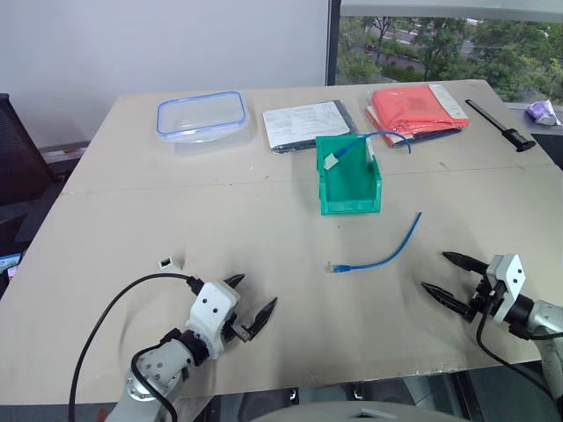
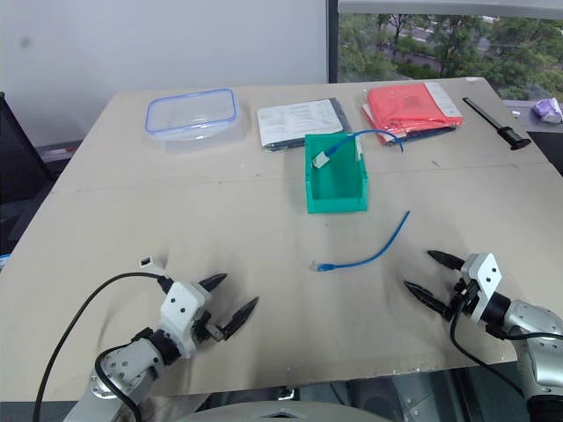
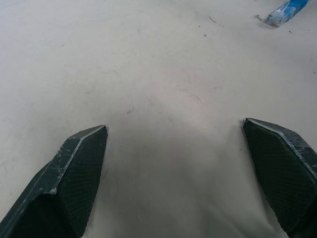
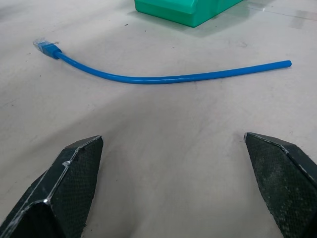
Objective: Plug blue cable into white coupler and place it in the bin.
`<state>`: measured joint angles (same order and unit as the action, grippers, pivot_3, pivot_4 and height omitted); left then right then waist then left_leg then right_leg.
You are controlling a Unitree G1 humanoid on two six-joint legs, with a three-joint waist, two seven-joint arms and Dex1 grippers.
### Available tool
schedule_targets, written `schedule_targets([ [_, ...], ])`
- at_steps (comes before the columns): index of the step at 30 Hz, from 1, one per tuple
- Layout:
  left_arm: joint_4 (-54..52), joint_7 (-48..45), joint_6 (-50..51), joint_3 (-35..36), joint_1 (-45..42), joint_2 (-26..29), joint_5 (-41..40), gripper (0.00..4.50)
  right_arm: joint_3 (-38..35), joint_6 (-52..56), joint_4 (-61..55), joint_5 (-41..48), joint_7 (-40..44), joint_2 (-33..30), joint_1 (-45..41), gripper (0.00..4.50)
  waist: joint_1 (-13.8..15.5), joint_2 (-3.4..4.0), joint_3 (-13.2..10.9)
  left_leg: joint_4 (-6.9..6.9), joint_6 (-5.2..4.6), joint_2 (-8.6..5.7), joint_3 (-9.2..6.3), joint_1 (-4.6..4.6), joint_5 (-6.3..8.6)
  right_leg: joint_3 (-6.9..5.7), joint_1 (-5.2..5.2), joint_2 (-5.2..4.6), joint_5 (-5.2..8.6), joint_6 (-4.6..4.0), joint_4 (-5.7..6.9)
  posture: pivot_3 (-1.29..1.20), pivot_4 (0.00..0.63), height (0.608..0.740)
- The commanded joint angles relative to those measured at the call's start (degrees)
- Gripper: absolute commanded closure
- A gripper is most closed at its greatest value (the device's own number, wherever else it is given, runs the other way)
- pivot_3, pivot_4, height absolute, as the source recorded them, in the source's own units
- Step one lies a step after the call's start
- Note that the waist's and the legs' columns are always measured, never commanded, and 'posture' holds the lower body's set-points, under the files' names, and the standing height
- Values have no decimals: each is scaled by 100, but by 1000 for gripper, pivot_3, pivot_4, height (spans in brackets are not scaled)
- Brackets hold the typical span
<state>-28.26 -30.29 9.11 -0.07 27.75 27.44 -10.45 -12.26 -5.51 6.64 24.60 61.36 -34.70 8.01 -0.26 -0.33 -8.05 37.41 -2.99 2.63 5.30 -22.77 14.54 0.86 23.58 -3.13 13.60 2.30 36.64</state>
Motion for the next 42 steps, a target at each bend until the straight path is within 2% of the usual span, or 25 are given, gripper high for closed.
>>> schedule_targets([
  [1, 2, -125, 90, -65, 139, 55, -36, 37, -143, -66, -138, 70, 47, -74, 21, 0, 0, 0, 0, 0, 0, 0, 0, 0, 0, 0, 0, 0, 0, 0, 0, 0, 150, 740],
  [13, 214, -436, -197, -23, 30, 156, -55, 37, -148, -167, -270, 127, 140, -64, 113, 0, 4, -4, -2, 0, 0, 0, 0, 0, 0, 0, 0, -1, 0, 0, 0, 0, 150, 740],
  [19, 358, -864, -299, -144, -494, 404, -69, 37, -195, -265, -595, 292, 369, -114, 266, 0, 63, -4, -3, 1, 0, -1, -1, 0, 0, -3, 0, 0, 0, 0, 1, 0, 150, 740],
  [25, 611, -1791, -25, -871, -1679, 823, -33, 37, -180, -15, -1227, 669, 721, -275, 526, 0, 117, -11, -7, 4, 0, -4, 0, -4, -1, -6, 0, 2, 0, 0, 2, 0, 150, 740],
  [29, 1147, -2200, 348, -1483, -2993, 563, -14, 37, -148, 141, -1658, 780, 748, -337, 692, 0, 113, -29, -17, 6, -1, -7, -2, -7, -1, -8, -2, 6, -1, 1, 2, 0, 150, 740],
  [34, 1795, -2426, 598, -1884, -4010, 294, 135, 37, -188, 421, -2055, 889, 589, -345, 835, 0, 93, -47, -27, 10, -1, -10, -2, -7, -1, -2, -3, 17, -3, 4, 6, 0, 150, 740],
  [42, 2841, -2930, 205, -2291, -4894, 170, 461, 37, -297, 364, -2254, 708, 273, -285, 1012, 0, 105, -54, -32, 13, -1, -26, -16, -8, -2, -3, -4, 28, -2, 4, 10, 0, 150, 740],
])
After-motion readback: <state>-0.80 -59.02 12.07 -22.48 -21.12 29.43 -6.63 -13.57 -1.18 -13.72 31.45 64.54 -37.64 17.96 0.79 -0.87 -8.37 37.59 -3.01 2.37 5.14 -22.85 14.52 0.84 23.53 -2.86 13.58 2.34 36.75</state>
